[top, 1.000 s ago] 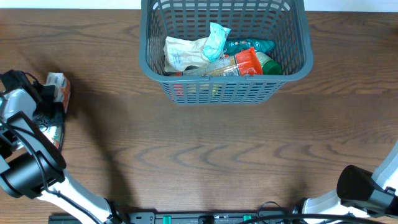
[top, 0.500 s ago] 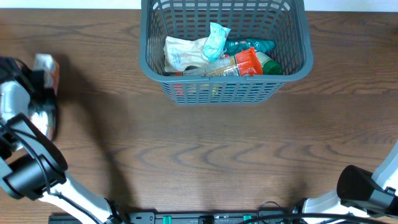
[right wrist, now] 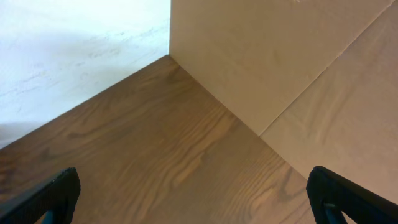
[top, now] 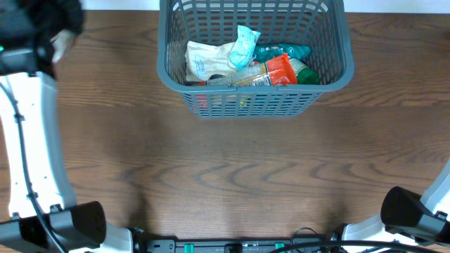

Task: Pack container
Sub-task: 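Carry the tissue box with the left gripper onto the basket and release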

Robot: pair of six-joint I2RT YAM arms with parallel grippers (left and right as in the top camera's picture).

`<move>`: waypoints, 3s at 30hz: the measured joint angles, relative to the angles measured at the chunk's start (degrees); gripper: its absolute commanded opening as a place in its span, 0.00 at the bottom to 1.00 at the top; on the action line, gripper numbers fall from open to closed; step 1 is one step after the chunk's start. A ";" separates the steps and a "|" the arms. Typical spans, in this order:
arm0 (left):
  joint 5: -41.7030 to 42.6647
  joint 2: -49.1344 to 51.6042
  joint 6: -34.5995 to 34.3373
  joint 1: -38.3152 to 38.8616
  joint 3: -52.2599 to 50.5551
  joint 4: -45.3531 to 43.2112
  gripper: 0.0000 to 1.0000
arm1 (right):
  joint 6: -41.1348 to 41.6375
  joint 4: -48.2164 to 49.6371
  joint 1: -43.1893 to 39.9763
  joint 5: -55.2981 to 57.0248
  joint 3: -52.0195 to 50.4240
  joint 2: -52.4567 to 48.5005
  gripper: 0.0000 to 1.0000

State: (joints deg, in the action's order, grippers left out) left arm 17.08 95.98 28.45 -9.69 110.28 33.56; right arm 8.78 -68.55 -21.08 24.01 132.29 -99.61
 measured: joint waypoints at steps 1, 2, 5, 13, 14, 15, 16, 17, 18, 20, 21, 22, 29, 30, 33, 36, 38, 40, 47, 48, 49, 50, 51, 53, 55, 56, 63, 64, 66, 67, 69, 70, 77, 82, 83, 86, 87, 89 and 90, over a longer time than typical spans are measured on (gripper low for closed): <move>0.28 0.00 0.74 2.36 1.14 -0.61 0.06 | 0.00 -0.02 0.00 0.00 0.00 0.00 0.99; 0.57 0.00 1.68 4.68 2.16 -1.64 0.06 | 0.00 -0.02 0.00 0.00 0.00 0.00 0.99; 1.01 0.02 4.61 11.76 3.61 -7.02 0.06 | 0.00 -0.02 0.00 0.00 0.00 0.00 0.99; 5.35 1.16 11.80 23.85 4.04 -13.27 0.06 | 0.00 -0.02 0.00 0.00 0.00 0.00 0.99; 6.19 1.92 12.39 24.92 4.09 -13.25 0.06 | 0.00 -0.02 0.00 0.00 0.00 0.00 0.99; 6.69 2.60 12.68 25.73 4.11 -13.20 0.06 | 0.00 -0.02 0.00 0.00 0.00 0.00 0.99; 7.10 3.37 13.05 26.49 4.13 -13.18 0.06 | 0.00 -0.02 0.00 0.00 0.00 0.00 0.99; 7.48 4.42 13.38 27.30 4.13 -12.92 0.06 | 0.00 0.00 -0.02 0.00 0.00 0.00 0.99; 7.78 5.55 13.62 28.04 4.13 -12.50 0.06 | 0.00 -0.02 0.00 0.00 0.00 0.00 0.99; 8.15 7.96 13.86 29.38 4.13 -11.39 0.06 | 0.00 -0.02 0.00 0.00 0.00 0.00 0.99; 8.26 9.07 13.88 30.01 4.13 -10.86 0.06 | 0.00 -0.02 0.00 0.00 0.00 0.00 0.99; 8.26 10.25 13.94 30.62 4.13 -10.32 0.06 | 0.00 -0.02 0.00 0.00 0.00 0.00 0.99; 8.26 17.14 14.05 35.17 4.13 -7.80 0.06 | 0.00 -0.02 0.00 0.00 0.00 0.00 0.99; 8.26 17.86 14.03 35.74 4.13 -7.63 0.06 | 0.00 -0.02 0.00 0.00 0.00 0.00 0.99; 8.31 19.58 14.05 36.96 4.13 -5.99 0.06 | 0.00 -0.02 0.00 0.00 0.00 0.00 0.99; 8.33 21.20 14.03 37.51 4.13 -4.04 0.06 | 0.00 -0.02 0.00 0.00 0.00 0.00 0.99; 8.31 22.18 14.05 37.51 4.13 -3.34 0.06 | 0.00 -0.02 0.00 0.00 0.00 0.00 0.99; 8.20 22.80 14.03 37.48 4.13 -3.23 0.08 | 0.00 -0.02 0.00 0.00 0.00 0.00 0.99; 6.67 22.88 14.19 37.46 4.13 -2.23 0.82 | 0.00 0.00 0.00 0.00 0.00 0.00 0.99; 6.49 22.88 13.94 37.46 4.13 -1.95 0.98 | 0.00 -0.02 0.00 0.00 0.00 0.00 0.99; 6.45 22.88 13.97 37.46 4.13 -2.03 0.98 | 0.00 -0.02 0.00 0.00 0.00 0.00 0.99; 6.47 22.88 13.97 37.46 4.13 -2.10 0.99 | 0.00 0.00 0.00 0.00 0.00 0.00 0.99; 6.47 22.88 13.97 37.46 4.13 -2.08 0.99 | 0.00 -0.02 0.00 0.00 0.00 0.00 0.99; 6.47 22.88 13.79 37.46 4.13 -2.03 0.99 | 0.00 -0.02 0.00 0.00 0.00 0.00 0.99; 6.47 22.84 13.81 37.46 4.13 -2.23 0.98 | 0.00 -0.02 0.00 0.00 0.00 0.00 0.99; 6.36 22.80 13.81 37.46 4.13 -2.49 0.98 | 0.00 0.00 0.00 0.00 0.00 0.00 0.99; -1.95 20.39 13.81 37.46 4.13 -3.91 0.98 | 0.00 0.00 0.00 0.00 0.00 0.00 0.99; -3.91 19.28 13.79 37.44 4.13 -4.13 0.98 | 0.00 -0.02 0.00 0.00 0.00 0.00 0.99; -7.28 16.68 13.81 37.29 4.13 -4.26 0.98 | 0.00 -0.02 0.00 0.00 0.00 0.00 0.99; -8.98 15.08 13.79 37.11 4.13 -4.33 0.98 | 0.00 -0.02 0.00 0.00 0.00 0.00 0.99; -12.20 11.67 13.38 36.48 4.13 -4.50 0.98 | 0.00 0.00 0.00 0.00 0.00 0.00 0.99; -13.77 9.79 12.87 35.93 4.15 -4.61 0.98 | 0.00 0.00 0.00 0.00 0.00 0.00 0.99; -27.04 -2.69 -0.13 26.21 5.03 -0.22 0.98 | 0.00 -0.02 0.00 0.00 0.00 0.00 0.99; -32.02 -8.20 -7.76 15.89 5.27 8.35 0.98 | 0.00 -0.02 0.00 0.00 0.00 0.00 0.99; -32.44 -8.63 -8.70 14.49 5.27 9.42 0.98 | 0.00 0.00 0.00 0.00 0.00 0.00 0.99; -33.40 -9.40 -11.61 9.84 5.27 12.81 0.98 | 0.00 -0.02 0.00 0.00 0.00 0.00 0.99; -33.59 -9.40 -12.04 8.98 5.27 13.27 0.98 | 0.00 -0.02 0.00 0.00 0.00 0.00 0.99; -33.94 -9.35 -12.96 7.72 5.27 14.08 0.99 | 0.00 0.00 0.00 0.00 0.00 0.00 0.99; -34.01 -9.35 -13.27 7.50 5.27 14.16 0.99 | 0.00 -0.02 0.00 0.00 0.00 0.00 0.99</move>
State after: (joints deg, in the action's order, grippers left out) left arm -16.93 86.63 15.18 -2.20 115.55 47.72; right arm 8.78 -68.58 -21.08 24.01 132.29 -99.61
